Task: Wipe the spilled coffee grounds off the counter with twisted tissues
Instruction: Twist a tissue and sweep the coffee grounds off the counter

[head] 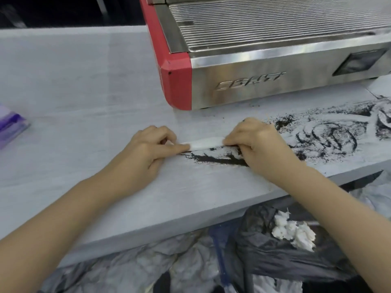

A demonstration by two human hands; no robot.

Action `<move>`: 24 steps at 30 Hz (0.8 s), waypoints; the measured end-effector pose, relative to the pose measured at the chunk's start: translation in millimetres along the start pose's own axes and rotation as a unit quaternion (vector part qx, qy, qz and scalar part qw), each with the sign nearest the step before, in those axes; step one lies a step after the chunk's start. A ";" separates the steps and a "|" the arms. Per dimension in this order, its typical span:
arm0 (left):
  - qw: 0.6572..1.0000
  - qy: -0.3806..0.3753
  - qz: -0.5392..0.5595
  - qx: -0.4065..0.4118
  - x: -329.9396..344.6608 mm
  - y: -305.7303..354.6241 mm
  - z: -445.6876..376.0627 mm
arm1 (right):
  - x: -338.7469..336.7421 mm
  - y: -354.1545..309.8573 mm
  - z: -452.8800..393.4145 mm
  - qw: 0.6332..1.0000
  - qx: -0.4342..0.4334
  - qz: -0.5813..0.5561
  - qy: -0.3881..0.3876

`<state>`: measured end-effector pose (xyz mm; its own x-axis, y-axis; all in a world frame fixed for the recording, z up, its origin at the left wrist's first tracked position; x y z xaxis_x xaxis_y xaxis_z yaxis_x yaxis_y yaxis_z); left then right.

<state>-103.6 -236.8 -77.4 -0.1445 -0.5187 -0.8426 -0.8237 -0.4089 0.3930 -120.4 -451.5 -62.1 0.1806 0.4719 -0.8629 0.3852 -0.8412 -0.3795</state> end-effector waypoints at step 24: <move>0.983 0.113 -0.056 -0.131 -6.6 26.7 33.2 | 18.9 -14.0 -48.4 0.989 -0.145 -0.008 -0.041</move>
<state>-142.8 -219.4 -73.6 0.0893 -0.6016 -0.7938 -0.6537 -0.6367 0.4090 -78.6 -418.0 -56.9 0.1028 0.4508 -0.8867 0.6325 -0.7176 -0.2915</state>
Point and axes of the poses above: each hand's wrist, its own z-axis away from the middle knuckle, its own x-axis out of the palm, y = z × x, the point moved 7 cm from there along -z, towards the middle knuckle, and after that the axes turned 9 degrees about x, right-handed, at the moved point
